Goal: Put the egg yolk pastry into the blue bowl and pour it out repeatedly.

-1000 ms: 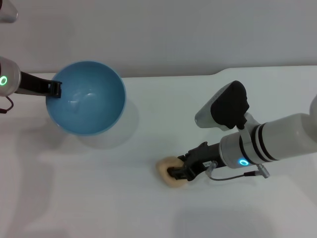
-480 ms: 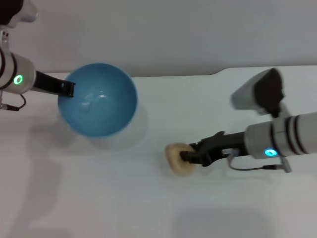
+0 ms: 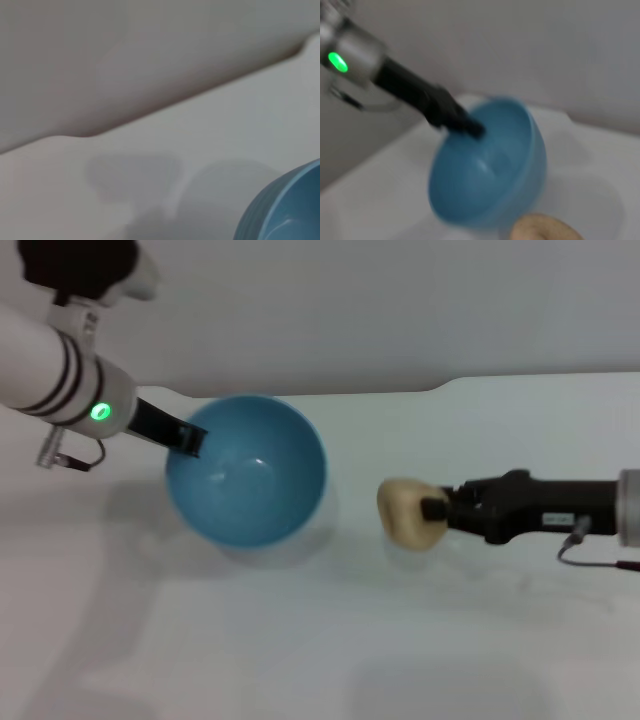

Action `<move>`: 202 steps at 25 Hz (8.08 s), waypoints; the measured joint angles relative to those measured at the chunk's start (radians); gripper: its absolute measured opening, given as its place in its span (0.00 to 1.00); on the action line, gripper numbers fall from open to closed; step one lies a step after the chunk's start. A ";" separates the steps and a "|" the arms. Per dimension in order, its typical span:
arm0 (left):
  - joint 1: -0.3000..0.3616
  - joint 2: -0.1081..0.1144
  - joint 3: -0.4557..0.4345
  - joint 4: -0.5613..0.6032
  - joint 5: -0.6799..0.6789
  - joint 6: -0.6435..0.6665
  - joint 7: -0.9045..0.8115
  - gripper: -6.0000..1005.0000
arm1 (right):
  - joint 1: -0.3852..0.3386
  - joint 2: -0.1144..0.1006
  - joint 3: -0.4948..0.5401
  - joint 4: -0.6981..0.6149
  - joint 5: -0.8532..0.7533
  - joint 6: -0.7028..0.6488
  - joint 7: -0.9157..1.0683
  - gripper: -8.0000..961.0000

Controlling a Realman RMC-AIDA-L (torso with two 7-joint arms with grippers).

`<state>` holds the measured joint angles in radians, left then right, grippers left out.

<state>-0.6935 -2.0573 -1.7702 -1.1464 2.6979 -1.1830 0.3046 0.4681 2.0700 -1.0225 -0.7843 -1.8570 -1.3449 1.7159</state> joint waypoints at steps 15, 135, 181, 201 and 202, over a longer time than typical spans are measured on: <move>-0.114 -0.011 0.269 -0.008 -0.048 -0.083 -0.175 0.02 | 0.040 0.006 -0.102 -0.036 0.145 -0.055 -0.059 0.13; 0.266 -0.021 1.370 0.364 -0.462 2.530 0.383 0.02 | -0.180 -0.020 0.513 0.214 0.196 0.084 -0.135 0.52; 0.073 0.005 -0.151 0.185 -0.249 0.389 0.128 0.02 | 0.324 0.016 -0.178 0.343 -0.080 0.177 0.008 0.55; 0.011 0.005 -0.152 0.141 -0.101 0.173 0.063 0.02 | 0.341 0.020 -0.926 0.258 0.441 0.282 0.067 0.56; 0.011 0.005 -0.150 0.140 -0.101 0.171 0.063 0.02 | 0.339 0.020 -0.976 0.246 0.473 0.320 0.068 0.56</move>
<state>-0.6829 -2.0523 -1.9206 -1.0069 2.5969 -1.0124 0.3672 0.8069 2.0903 -1.9988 -0.5386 -1.3842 -1.0252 1.7837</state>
